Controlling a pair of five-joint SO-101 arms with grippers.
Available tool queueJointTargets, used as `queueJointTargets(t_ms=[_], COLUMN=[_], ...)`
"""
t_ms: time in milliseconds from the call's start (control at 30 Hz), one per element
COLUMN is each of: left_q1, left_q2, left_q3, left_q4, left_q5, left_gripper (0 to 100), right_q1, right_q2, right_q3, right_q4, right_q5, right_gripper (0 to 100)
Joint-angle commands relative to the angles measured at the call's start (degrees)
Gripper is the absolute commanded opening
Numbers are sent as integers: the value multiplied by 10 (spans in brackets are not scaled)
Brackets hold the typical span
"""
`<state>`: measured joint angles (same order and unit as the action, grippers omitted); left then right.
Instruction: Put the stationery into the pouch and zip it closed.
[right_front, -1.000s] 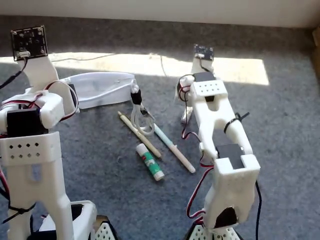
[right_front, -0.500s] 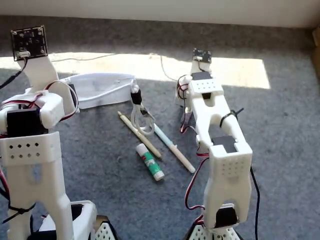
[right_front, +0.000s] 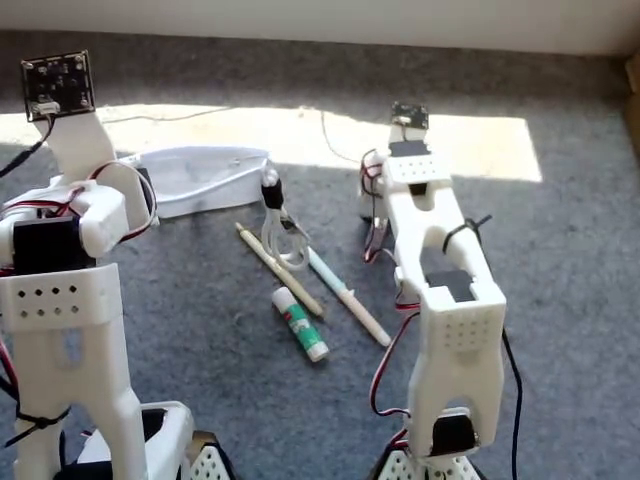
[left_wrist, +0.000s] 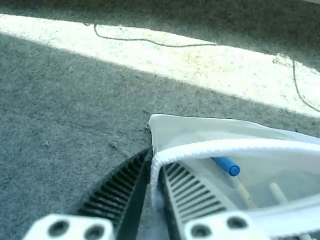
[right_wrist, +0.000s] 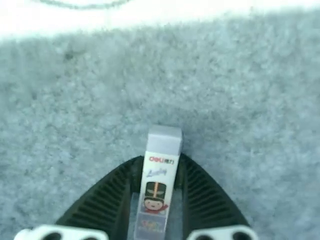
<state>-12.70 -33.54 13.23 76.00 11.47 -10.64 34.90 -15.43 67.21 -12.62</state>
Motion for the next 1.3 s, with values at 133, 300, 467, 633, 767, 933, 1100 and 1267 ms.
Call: queueJointTargets(t_ms=[133, 300, 467, 633, 767, 933, 1100, 1267], left_q1=[10, 11, 11, 11, 11, 14, 46, 46], left_q2=[-2, -2, -2, -2, -2, -3, -3, -1], left_q3=[-1, -1, -1, -2, -2, -7, -9, -9], left_q4=[2, 2, 2, 1, -1, -2, -1, -2], left_q5=[5, 5, 5, 5, 5, 7, 7, 7], left_gripper=[8, 8, 8, 8, 8, 8, 8, 8], right_q1=[1, 0, 0, -10, -22, -47, -99, -159], right_q2=[-41, -56, -94, -161, -233, -341, -454, -528], right_q3=[-19, -44, -69, -69, -65, -34, -27, -29], right_q4=[50, 121, 191, 225, 232, 253, 251, 244], right_q5=[23, 69, 74, 74, 74, 75, 75, 75], right_gripper=[12, 12, 11, 6, 5, 5, 5, 5])
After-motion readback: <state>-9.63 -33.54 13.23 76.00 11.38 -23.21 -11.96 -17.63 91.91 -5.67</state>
